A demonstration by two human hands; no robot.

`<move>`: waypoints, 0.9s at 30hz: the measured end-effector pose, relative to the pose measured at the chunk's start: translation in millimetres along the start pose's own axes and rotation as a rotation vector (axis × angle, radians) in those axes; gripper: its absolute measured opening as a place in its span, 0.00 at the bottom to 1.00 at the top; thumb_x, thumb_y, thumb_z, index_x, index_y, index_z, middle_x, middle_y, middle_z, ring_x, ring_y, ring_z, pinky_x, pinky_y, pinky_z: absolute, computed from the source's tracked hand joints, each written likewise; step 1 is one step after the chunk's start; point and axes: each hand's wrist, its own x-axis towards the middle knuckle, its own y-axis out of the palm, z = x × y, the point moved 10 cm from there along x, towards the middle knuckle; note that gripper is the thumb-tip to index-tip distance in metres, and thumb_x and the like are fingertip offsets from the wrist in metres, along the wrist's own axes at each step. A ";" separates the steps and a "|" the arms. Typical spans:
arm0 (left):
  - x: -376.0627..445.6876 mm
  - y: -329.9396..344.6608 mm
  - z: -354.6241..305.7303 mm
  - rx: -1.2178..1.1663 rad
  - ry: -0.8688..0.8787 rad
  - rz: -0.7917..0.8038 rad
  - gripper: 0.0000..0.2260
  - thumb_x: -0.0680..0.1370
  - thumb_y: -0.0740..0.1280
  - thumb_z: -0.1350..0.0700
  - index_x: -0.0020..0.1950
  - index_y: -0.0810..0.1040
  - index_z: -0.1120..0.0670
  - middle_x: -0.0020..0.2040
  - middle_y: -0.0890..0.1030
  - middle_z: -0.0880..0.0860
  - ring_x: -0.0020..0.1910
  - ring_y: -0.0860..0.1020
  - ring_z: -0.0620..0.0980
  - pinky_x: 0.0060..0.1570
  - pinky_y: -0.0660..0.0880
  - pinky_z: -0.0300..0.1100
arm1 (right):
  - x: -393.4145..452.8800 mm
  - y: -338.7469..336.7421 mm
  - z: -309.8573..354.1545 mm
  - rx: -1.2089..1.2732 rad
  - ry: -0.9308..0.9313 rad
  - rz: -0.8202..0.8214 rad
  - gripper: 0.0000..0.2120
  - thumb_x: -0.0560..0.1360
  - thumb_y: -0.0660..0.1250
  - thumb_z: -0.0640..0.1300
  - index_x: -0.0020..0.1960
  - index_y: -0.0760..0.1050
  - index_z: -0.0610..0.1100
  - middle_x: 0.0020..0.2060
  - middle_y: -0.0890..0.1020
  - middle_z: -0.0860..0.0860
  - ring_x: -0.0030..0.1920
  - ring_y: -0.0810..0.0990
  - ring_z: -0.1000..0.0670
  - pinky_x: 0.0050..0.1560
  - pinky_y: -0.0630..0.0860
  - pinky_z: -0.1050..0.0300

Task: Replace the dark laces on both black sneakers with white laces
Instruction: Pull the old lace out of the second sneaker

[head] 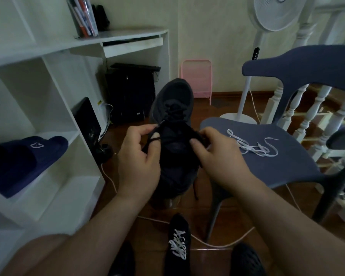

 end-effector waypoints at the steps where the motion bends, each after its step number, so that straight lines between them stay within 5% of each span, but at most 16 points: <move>1: -1.4 4.1 -2.4 0.009 0.034 0.025 0.07 0.84 0.66 0.51 0.61 0.73 0.42 0.57 0.78 0.39 0.57 0.79 0.41 0.53 0.79 0.41 | 2.1 -5.7 -3.3 0.013 -0.008 -0.059 0.10 0.82 0.65 0.55 0.48 0.73 0.50 0.36 0.78 0.55 0.38 0.77 0.57 0.36 0.71 0.58; 5: -13.8 23.0 -11.1 0.159 0.155 0.147 0.06 0.81 0.68 0.50 0.55 0.72 0.45 0.54 0.70 0.43 0.49 0.75 0.42 0.45 0.73 0.37 | 1.0 -20.6 -4.1 -0.041 -0.048 -0.211 0.12 0.83 0.63 0.54 0.43 0.69 0.51 0.32 0.72 0.57 0.34 0.72 0.60 0.33 0.64 0.67; 9: -19.1 26.6 -43.7 0.317 0.450 0.138 0.08 0.80 0.70 0.49 0.46 0.81 0.53 0.46 0.77 0.49 0.47 0.74 0.49 0.46 0.72 0.45 | -2.5 -19.6 -10.2 -0.059 -0.040 -0.207 0.15 0.84 0.62 0.53 0.42 0.69 0.47 0.32 0.73 0.54 0.34 0.72 0.56 0.33 0.64 0.58; 14: -48.2 44.7 -79.3 0.159 0.742 0.456 0.14 0.82 0.66 0.44 0.50 0.88 0.50 0.51 0.85 0.46 0.54 0.77 0.51 0.55 0.71 0.52 | -3.9 -24.9 -10.4 -0.022 -0.059 -0.236 0.14 0.84 0.62 0.52 0.43 0.69 0.47 0.32 0.73 0.54 0.34 0.72 0.56 0.33 0.62 0.57; 18: -23.6 28.8 -69.3 0.188 0.622 0.292 0.14 0.83 0.65 0.47 0.50 0.87 0.51 0.50 0.84 0.48 0.53 0.77 0.50 0.57 0.72 0.49 | -4.9 -24.1 -8.5 -0.010 -0.061 -0.231 0.13 0.84 0.62 0.53 0.44 0.71 0.47 0.33 0.75 0.53 0.35 0.74 0.56 0.33 0.65 0.61; 21: 6.4 14.0 -32.6 0.321 0.312 0.176 0.10 0.81 0.69 0.51 0.61 0.84 0.47 0.56 0.80 0.47 0.59 0.75 0.48 0.62 0.66 0.32 | -7.1 -19.5 0.8 -0.032 -0.115 -0.210 0.14 0.84 0.62 0.52 0.40 0.66 0.53 0.31 0.71 0.55 0.34 0.72 0.55 0.32 0.62 0.59; 27: 12.1 26.3 6.7 0.448 0.045 0.402 0.13 0.80 0.67 0.46 0.64 0.81 0.39 0.59 0.77 0.40 0.61 0.76 0.45 0.62 0.76 0.50 | -11.5 1.5 13.7 -0.217 -0.217 -0.121 0.15 0.83 0.58 0.57 0.44 0.69 0.48 0.33 0.70 0.56 0.36 0.73 0.46 0.34 0.66 0.49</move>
